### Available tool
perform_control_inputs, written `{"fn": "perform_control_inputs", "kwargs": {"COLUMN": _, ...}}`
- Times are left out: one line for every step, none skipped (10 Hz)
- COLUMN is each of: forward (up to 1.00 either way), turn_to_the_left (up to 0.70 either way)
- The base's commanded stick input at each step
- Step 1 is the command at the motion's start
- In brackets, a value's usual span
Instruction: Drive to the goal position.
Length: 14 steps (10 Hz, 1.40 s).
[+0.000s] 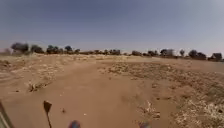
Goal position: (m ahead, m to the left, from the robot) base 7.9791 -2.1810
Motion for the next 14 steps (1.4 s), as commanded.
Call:
{"fn": "perform_control_inputs", "kwargs": {"forward": 0.5, "turn_to_the_left": 0.0}}
{"fn": "perform_control_inputs", "kwargs": {"forward": 0.5, "turn_to_the_left": 0.0}}
{"fn": "perform_control_inputs", "kwargs": {"forward": 0.5, "turn_to_the_left": 0.0}}
{"fn": "perform_control_inputs", "kwargs": {"forward": 0.5, "turn_to_the_left": 0.0}}
{"fn": "perform_control_inputs", "kwargs": {"forward": 0.5, "turn_to_the_left": 0.0}}
{"fn": "perform_control_inputs", "kwargs": {"forward": 0.5, "turn_to_the_left": 0.0}}
{"fn": "perform_control_inputs", "kwargs": {"forward": 0.5, "turn_to_the_left": 0.0}}
{"fn": "perform_control_inputs", "kwargs": {"forward": 0.5, "turn_to_the_left": 0.0}}
{"fn": "perform_control_inputs", "kwargs": {"forward": 0.5, "turn_to_the_left": 0.0}}
{"fn": "perform_control_inputs", "kwargs": {"forward": 0.5, "turn_to_the_left": 0.0}}
{"fn": "perform_control_inputs", "kwargs": {"forward": 0.5, "turn_to_the_left": 0.0}}
{"fn": "perform_control_inputs", "kwargs": {"forward": 0.5, "turn_to_the_left": 0.0}}
{"fn": "perform_control_inputs", "kwargs": {"forward": 0.5, "turn_to_the_left": 0.0}}
{"fn": "perform_control_inputs", "kwargs": {"forward": 0.5, "turn_to_the_left": 0.0}}
